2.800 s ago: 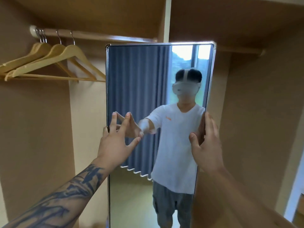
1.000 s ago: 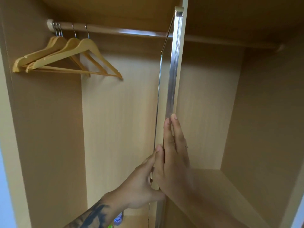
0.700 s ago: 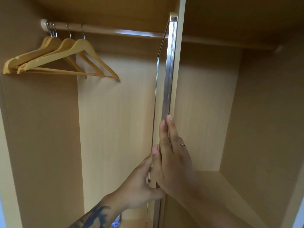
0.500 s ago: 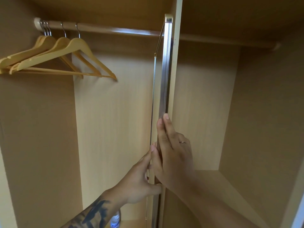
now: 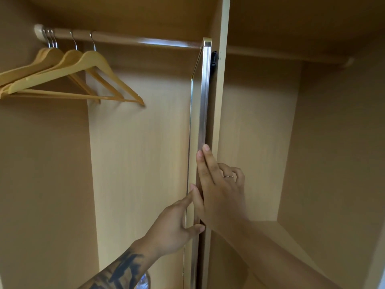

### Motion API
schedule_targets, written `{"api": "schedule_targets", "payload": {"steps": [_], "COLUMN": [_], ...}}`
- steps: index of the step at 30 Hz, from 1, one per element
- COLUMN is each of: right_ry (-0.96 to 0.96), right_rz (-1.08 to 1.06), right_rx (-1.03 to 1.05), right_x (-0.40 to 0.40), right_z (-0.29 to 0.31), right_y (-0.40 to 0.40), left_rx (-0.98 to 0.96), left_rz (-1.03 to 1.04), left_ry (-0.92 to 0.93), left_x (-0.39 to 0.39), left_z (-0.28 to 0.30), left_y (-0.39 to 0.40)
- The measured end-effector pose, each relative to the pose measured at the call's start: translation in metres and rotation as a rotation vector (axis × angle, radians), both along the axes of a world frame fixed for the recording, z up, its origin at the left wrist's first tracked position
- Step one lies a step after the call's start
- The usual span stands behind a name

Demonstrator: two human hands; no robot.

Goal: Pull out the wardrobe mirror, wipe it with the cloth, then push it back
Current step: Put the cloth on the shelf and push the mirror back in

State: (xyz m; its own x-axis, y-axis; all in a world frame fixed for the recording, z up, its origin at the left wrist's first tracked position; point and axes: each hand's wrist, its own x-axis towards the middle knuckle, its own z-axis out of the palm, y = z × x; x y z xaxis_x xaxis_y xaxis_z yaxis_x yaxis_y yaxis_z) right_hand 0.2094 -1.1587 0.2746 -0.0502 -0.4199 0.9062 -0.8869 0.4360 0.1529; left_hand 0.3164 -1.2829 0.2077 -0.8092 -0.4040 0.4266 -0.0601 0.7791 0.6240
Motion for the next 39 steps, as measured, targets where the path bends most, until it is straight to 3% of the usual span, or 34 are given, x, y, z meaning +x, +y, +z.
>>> {"api": "schedule_targets", "payload": {"steps": [26, 39], "right_ry": [0.094, 0.039], "right_rz": [-0.322, -0.345], "right_rx": [0.330, 0.356], "right_x": [-0.028, -0.025], "right_z": [0.010, 0.010], "right_y": [-0.025, -0.031], "left_rx": [0.094, -0.019], "left_rz": [0.034, 0.106], "left_ry": [-0.109, -0.199], "left_x": [-0.034, -0.027], "left_z": [0.000, 0.008], "left_y": [-0.044, -0.036]}}
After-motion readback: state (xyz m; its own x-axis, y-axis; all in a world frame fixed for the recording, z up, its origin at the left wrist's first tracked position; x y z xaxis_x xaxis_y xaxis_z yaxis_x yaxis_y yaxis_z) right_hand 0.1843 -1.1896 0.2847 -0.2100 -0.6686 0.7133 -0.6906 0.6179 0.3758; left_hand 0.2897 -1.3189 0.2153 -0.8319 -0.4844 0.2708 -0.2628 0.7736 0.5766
